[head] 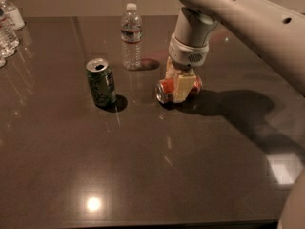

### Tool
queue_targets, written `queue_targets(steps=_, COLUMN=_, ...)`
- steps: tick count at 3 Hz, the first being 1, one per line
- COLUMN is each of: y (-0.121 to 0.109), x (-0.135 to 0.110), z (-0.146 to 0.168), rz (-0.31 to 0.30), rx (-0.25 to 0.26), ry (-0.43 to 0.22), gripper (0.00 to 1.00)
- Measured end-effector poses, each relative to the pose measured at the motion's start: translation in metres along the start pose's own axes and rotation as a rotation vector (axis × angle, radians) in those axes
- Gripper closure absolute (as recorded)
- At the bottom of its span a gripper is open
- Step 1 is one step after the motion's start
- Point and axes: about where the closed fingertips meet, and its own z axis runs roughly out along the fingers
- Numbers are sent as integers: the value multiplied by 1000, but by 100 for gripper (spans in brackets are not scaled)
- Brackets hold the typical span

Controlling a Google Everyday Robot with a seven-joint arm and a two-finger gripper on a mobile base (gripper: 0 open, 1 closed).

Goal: Pick coke can

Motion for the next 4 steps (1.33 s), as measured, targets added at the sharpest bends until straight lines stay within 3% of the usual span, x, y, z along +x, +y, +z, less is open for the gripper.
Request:
queue_targets(steps=1, y=-1, x=1, z=-18, rz=4, rx=20, ry=2, gripper=87)
queue_targets(steps=2, y=-2, x=0, z=-54, rz=-3, rx=64, ry=3, gripper=100)
queue_targets(steps=4, y=-15, x=-14, z=-129, rz=-41, rx=217, ry=-24, gripper=100)
